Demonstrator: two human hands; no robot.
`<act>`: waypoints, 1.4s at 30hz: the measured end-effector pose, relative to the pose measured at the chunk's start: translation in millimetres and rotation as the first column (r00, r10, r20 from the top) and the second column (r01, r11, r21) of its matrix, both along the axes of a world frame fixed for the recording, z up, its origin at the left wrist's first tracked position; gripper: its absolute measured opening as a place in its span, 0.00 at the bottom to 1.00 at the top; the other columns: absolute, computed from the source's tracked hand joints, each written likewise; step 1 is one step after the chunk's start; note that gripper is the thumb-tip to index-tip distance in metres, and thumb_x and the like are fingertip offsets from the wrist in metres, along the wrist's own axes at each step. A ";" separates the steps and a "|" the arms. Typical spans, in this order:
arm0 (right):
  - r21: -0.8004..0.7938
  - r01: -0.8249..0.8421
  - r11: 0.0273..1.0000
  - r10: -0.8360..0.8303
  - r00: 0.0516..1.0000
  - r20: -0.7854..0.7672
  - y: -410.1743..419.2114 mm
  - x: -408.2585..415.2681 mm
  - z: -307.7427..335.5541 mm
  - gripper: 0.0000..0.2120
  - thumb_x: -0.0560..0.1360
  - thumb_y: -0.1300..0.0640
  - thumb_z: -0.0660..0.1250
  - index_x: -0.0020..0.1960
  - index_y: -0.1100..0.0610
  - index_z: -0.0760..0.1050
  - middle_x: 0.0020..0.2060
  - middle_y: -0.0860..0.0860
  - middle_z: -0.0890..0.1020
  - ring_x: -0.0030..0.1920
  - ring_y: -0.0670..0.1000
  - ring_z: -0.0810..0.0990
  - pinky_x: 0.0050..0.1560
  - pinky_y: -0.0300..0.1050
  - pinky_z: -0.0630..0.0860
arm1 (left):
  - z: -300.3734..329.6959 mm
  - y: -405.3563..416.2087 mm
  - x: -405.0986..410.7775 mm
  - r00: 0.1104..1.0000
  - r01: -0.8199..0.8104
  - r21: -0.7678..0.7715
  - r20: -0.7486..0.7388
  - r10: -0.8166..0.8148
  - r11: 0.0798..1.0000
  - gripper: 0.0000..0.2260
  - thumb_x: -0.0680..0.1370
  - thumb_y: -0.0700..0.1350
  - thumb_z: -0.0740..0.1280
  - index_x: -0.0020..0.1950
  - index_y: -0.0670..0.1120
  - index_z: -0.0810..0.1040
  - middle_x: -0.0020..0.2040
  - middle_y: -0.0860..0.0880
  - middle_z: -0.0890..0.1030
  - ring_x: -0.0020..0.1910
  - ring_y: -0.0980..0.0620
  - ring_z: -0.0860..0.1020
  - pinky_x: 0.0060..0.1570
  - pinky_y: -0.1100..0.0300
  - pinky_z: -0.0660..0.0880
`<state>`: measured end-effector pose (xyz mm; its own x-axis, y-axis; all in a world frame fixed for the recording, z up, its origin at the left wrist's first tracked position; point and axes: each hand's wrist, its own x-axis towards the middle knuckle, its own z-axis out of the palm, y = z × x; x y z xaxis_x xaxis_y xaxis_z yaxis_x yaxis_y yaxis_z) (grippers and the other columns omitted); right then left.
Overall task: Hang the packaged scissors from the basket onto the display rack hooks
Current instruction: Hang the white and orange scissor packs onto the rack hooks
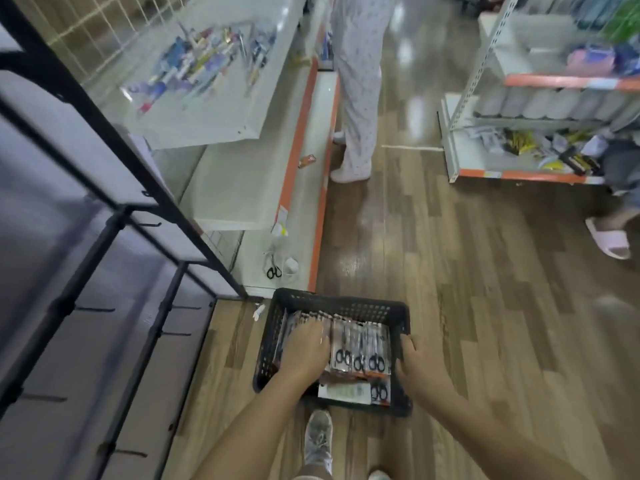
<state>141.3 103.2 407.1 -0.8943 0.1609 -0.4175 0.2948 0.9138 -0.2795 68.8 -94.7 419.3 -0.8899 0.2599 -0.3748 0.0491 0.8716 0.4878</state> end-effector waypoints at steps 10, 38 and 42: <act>-0.024 0.189 0.982 -0.176 0.947 0.267 -19.0 26.8 -140.9 0.23 0.79 0.52 0.57 0.73 0.56 0.60 0.69 0.50 0.67 0.66 0.49 0.69 0.63 0.40 0.68 | -159.6 -22.7 -3.9 0.954 0.092 -0.094 0.292 -0.061 0.991 0.08 0.79 0.45 0.59 0.40 0.48 0.67 0.40 0.51 0.72 0.39 0.52 0.73 0.36 0.57 0.69; -0.011 0.535 0.845 -0.509 0.811 0.289 55.6 -93.3 -611.6 0.34 0.78 0.44 0.61 0.73 0.64 0.55 0.70 0.63 0.62 0.69 0.61 0.62 0.65 0.52 0.64 | -591.5 158.8 -37.9 0.956 -0.022 -0.206 0.283 0.081 0.978 0.17 0.79 0.43 0.61 0.65 0.36 0.67 0.66 0.40 0.66 0.64 0.43 0.66 0.59 0.55 0.67; 0.064 0.533 0.844 -0.522 0.787 0.327 55.2 -102.6 -635.7 0.41 0.76 0.39 0.60 0.75 0.65 0.49 0.73 0.62 0.56 0.71 0.61 0.56 0.67 0.53 0.59 | -604.0 173.8 -55.9 0.963 -0.004 -0.345 0.252 0.097 0.939 0.27 0.79 0.50 0.61 0.71 0.35 0.59 0.69 0.36 0.59 0.65 0.40 0.66 0.58 0.52 0.69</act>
